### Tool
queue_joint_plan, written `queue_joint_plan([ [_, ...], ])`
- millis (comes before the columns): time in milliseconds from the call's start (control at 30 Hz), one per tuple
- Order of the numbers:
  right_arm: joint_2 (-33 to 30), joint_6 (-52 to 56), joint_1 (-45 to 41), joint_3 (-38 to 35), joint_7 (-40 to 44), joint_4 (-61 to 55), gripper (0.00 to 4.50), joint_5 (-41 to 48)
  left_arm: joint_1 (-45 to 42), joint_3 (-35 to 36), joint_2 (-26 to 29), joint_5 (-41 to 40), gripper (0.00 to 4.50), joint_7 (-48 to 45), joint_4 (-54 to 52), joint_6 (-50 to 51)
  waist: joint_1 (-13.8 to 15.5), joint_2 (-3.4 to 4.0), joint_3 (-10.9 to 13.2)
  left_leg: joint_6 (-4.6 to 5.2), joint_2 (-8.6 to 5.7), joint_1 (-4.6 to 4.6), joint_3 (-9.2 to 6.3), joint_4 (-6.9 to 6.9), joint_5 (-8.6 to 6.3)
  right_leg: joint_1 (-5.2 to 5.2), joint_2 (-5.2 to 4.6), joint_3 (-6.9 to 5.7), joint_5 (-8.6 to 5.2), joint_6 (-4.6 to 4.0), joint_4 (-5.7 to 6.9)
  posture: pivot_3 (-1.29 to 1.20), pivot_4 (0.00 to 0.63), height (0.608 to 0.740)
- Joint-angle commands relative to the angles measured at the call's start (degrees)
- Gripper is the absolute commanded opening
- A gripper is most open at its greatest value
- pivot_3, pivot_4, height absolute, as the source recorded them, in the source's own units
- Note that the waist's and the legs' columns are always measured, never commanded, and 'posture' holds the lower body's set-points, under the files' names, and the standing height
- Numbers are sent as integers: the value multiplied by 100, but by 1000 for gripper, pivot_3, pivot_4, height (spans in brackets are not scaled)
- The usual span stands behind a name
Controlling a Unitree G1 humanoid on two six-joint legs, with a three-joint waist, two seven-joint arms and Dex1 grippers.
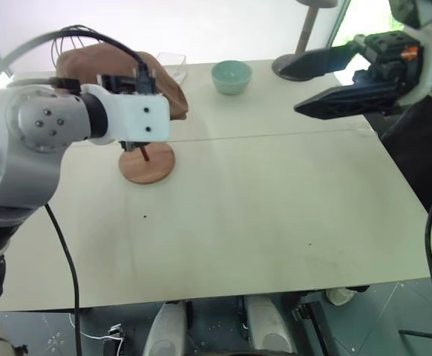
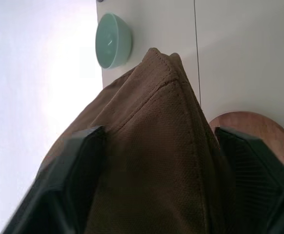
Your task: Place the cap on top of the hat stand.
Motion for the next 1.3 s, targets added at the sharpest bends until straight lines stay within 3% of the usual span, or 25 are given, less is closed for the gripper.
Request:
queue_joint_plan([
  [33, 12, -15, -165, -211, 0, -45, 4500, 99, -15, 268, 21, 108, 1622, 29, -58, -97, 2, 0, 0, 0, 0, 0, 0, 0, 0, 0, 0, 0, 0, 0, 0, 0, 150, 740],
  [133, 14, -22, -158, -207, 30, -51, 4500, 110, 48, 322, 6, 123, 9, 34, -70, -94, 2, 0, 0, 0, 0, 0, 0, 1, 0, 0, 0, 0, 0, 0, 0, 0, 150, 740],
  [500, 6, -120, -174, -148, 190, 55, 4500, 43, 266, 720, -147, 221, 9, 446, -137, 115, 1, 0, 0, 1, 0, 0, 0, 3, 0, 1, 0, 0, 0, 0, 2, 0, 150, 740],
  [800, 0, -176, -234, -39, 446, 153, 4500, -16, 271, 1173, -732, 228, 9, 1425, 77, -285, 5, 0, 0, 0, 0, 0, 0, 7, 0, 1, -1, 0, 1, 1, 4, 0, 150, 740],
  [1067, -32, -154, -252, 29, 565, 246, 4500, -85, 680, 1775, -1083, 130, 9, 2314, 224, -1398, 5, 0, 0, 0, 0, 0, 0, 9, 0, 1, -1, 0, 2, -1, 4, 0, 150, 740],
  [1300, -18, -86, -449, 31, 648, 467, 4500, -104, 1412, 2758, -1175, -498, 9, 2685, 950, -3554, 14, 0, 0, 0, 1, 2, 3, 12, 0, 1, -2, 2, 6, -5, 5, 0, 150, 740],
])
